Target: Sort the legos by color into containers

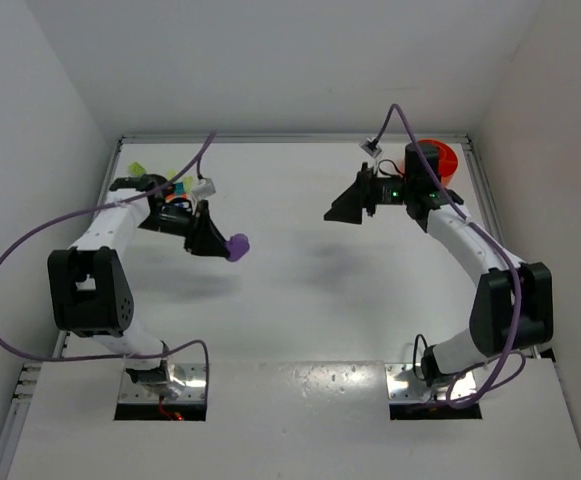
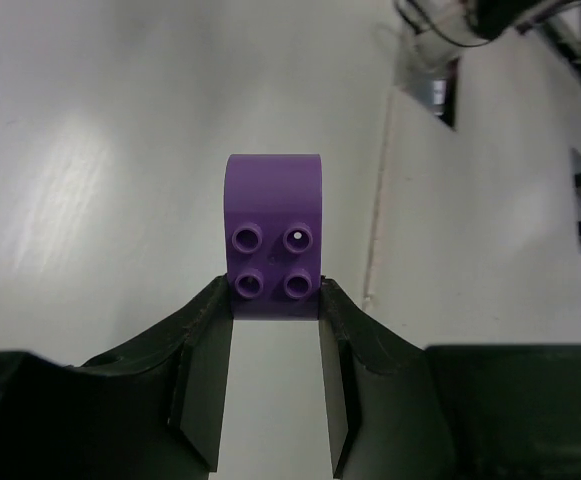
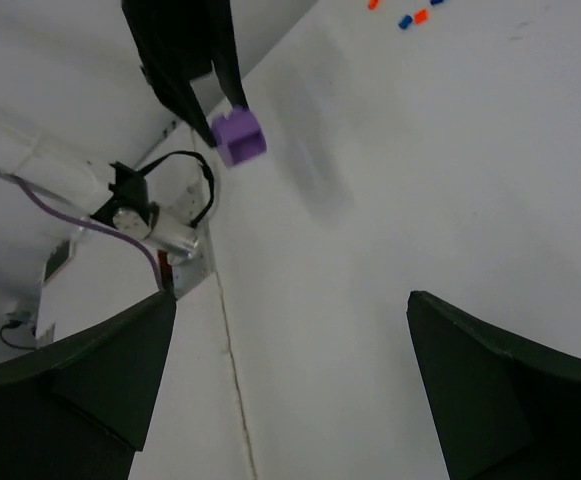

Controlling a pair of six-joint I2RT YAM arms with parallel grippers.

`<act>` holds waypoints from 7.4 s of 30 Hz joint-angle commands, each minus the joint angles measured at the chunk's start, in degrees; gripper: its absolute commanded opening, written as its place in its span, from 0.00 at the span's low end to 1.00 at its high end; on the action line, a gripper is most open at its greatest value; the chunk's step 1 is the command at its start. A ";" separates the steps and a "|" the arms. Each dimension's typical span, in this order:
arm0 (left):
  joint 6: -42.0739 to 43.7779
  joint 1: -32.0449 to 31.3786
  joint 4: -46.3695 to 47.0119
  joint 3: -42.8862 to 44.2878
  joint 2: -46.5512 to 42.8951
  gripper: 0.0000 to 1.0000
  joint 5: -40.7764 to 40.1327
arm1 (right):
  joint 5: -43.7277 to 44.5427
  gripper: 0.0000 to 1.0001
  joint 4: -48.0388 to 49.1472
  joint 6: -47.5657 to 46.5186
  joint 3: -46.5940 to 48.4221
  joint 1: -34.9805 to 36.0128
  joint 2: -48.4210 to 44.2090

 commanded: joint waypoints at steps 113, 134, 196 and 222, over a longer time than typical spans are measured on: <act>-49.66 -4.67 38.28 -0.36 -14.34 1.00 -24.80 | 48.52 0.02 -47.70 -40.33 70.38 -18.42 44.54; -48.61 -4.67 38.80 -1.41 -14.34 1.00 -24.27 | 50.80 0.03 -44.63 -40.86 71.54 -18.42 46.31; -60.64 15.82 37.83 26.90 16.94 0.60 -61.69 | 23.21 0.94 -30.83 -18.36 29.45 -11.13 15.89; -78.58 9.13 40.03 38.40 37.07 0.59 -83.07 | 24.96 0.94 -29.59 -17.83 27.06 -8.22 15.80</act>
